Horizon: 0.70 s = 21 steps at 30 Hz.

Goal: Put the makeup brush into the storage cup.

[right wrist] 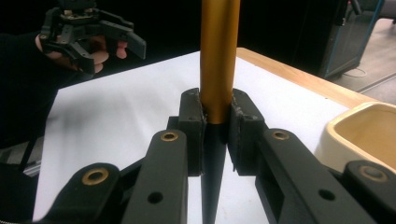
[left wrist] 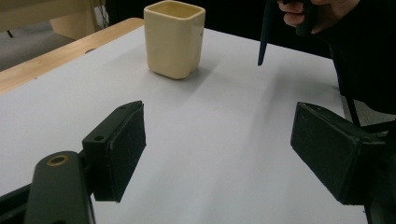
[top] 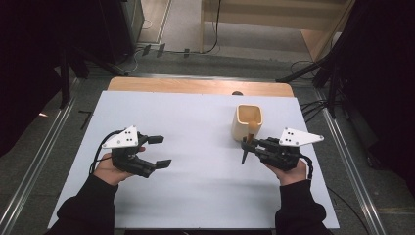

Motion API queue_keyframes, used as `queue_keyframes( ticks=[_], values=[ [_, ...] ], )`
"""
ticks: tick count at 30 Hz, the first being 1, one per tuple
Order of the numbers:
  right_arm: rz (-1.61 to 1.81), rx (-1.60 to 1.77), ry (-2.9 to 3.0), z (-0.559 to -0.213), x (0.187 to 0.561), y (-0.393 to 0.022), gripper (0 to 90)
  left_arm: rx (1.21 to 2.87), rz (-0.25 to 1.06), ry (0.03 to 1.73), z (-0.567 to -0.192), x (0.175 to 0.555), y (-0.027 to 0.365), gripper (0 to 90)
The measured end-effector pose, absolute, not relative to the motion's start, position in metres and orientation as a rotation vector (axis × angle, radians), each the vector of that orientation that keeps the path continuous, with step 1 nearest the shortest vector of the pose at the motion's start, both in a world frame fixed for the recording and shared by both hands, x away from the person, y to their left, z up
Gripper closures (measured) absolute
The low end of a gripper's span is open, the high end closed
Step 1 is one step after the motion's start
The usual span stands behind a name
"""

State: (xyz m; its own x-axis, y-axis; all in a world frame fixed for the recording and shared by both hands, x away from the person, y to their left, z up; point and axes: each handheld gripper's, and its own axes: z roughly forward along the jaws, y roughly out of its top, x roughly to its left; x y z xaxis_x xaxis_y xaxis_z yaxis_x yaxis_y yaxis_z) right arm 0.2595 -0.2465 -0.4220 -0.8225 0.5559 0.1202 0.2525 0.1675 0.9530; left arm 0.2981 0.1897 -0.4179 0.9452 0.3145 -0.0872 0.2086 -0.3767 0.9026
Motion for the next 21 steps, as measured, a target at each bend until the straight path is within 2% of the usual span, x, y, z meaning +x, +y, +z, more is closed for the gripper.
queue_keyframes(
  ticks=[7,21],
  values=[
    [1.676,0.82,2.168,-0.42,0.264,-0.251,78.6,1.974,0.115,0.372,-0.419,0.298,0.19,18.4],
    [1.668,0.834,2.106,-0.392,0.279,-0.259,78.6,1.969,0.116,0.385,-0.421,0.299,0.192,18.4]
  ],
)
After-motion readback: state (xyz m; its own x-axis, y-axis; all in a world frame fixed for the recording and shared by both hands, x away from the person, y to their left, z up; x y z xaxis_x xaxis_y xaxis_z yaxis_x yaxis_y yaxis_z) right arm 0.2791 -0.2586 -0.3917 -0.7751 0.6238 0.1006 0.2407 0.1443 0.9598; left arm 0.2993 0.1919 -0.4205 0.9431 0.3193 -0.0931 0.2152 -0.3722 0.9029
